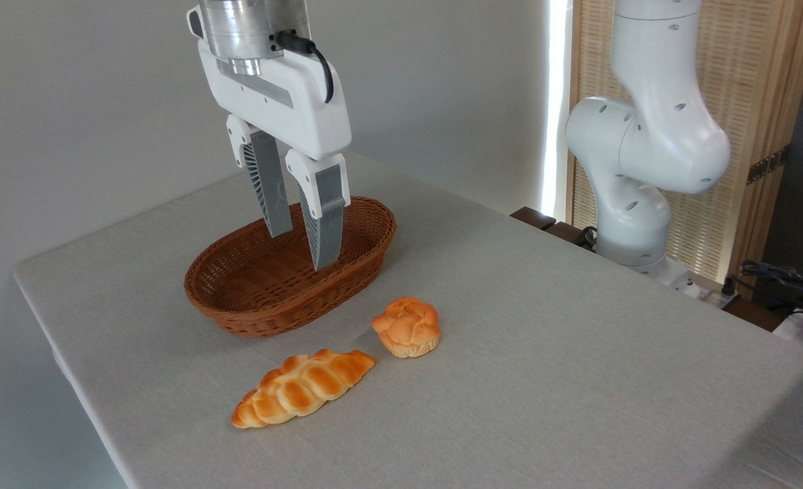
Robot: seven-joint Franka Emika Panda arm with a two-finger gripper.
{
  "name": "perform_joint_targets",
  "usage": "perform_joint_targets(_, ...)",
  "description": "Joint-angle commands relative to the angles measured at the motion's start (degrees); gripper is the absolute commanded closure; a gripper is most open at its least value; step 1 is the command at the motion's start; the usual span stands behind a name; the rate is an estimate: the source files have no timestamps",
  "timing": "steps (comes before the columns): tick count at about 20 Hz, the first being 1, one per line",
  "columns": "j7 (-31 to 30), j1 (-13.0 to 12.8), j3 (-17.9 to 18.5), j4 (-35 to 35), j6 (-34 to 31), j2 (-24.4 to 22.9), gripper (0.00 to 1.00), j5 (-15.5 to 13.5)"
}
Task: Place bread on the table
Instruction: 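Open the gripper to release the bun and raise it above the basket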
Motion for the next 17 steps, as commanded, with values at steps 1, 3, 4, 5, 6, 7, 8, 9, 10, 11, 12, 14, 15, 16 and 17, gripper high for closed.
perform_joint_targets(1, -0.24, 0.28, 0.16, 1.72, -2.21, 0.49, 0.0, -0.77)
perform_joint_targets(3, -0.41, 0.28, 0.07, 1.72, -2.21, 0.49, 0.0, -0.77)
perform_joint_targets(4, -0.5, 0.19, 0.07, 1.37, -2.39, 0.41, 0.0, -0.77)
perform_joint_targets(5, -0.42, 0.19, 0.07, 1.2, -3.08, 0.23, 0.0, -0.77)
perform_joint_targets(6, -0.33, 0.19, 0.25, 1.02, -3.27, -0.03, 0.0, -0.77)
perform_joint_targets(7, -0.33, 0.19, 0.42, 0.67, -3.27, -0.47, 0.0, -0.77)
perform_joint_targets(8, -0.33, 0.11, 0.42, 0.4, -3.18, -0.74, 0.0, -0.77)
perform_joint_targets(9, -0.33, 0.1, 0.42, 0.05, -3.09, -0.91, 0.0, -0.77)
perform_joint_targets(10, -0.33, 0.02, 0.42, -0.04, -3.09, -1.0, 0.0, -0.77)
perform_joint_targets(11, -0.24, 0.02, 0.42, -0.39, -3.09, -1.35, 0.0, -0.77)
perform_joint_targets(12, -0.07, 0.02, 0.51, -1.17, -2.74, -1.79, 0.0, -0.77)
perform_joint_targets(14, 0.11, 0.02, 0.6, -2.14, -2.39, -2.67, 0.0, -0.77)
perform_joint_targets(15, 0.11, 0.02, 0.51, -2.23, -2.39, -2.67, 0.0, -0.77)
perform_joint_targets(16, 0.11, -0.07, 0.51, -2.15, -2.39, -2.67, 0.0, -0.77)
perform_joint_targets(17, 0.11, -0.07, 0.51, -2.15, -2.48, -2.58, 0.0, -0.77)
